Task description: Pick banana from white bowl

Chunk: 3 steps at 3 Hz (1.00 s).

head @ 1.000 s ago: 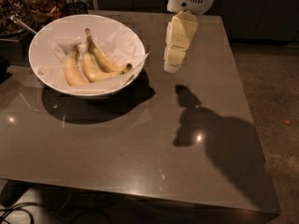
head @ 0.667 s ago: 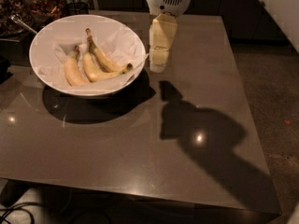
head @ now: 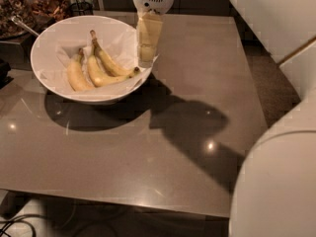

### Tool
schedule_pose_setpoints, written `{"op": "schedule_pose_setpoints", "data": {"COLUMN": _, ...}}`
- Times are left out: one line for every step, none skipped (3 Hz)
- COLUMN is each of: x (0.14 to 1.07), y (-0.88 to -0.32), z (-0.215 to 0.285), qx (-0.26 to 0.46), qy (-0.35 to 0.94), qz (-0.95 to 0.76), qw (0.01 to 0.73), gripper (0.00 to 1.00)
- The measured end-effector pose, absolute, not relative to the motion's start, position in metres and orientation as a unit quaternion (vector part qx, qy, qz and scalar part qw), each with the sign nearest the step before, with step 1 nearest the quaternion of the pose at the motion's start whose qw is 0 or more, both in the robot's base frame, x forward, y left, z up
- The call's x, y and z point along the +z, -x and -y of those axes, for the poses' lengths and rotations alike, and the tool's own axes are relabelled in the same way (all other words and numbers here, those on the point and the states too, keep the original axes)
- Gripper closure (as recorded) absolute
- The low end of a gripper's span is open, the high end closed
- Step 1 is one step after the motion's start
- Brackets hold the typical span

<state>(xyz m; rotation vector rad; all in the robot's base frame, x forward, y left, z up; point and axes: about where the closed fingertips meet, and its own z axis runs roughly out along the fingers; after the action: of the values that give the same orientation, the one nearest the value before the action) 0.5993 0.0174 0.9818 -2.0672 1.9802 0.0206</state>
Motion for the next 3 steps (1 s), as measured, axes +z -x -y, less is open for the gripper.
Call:
{"op": "schedule_pose_setpoints", "data": {"x": 0.975, "y": -0.615, "z": -0.033, "qx": 0.017, "qy": 0.717, "qz": -0.683, "qw": 0.139, "gripper": 0.16}}
{"op": "schedule_pose_setpoints", "data": {"x": 0.965, "y": -0.627, "z": -0.049, "qx": 0.026, "qy": 0.721, "qz": -0.68, "qw": 0.135, "gripper": 0.18}}
{"op": "schedule_pose_setpoints", "data": {"x": 0.953, "y": -0.634, "z": -0.065, "qx": 0.035, "qy": 0.727, "qz": -0.674, "qw": 0.125, "gripper": 0.29}}
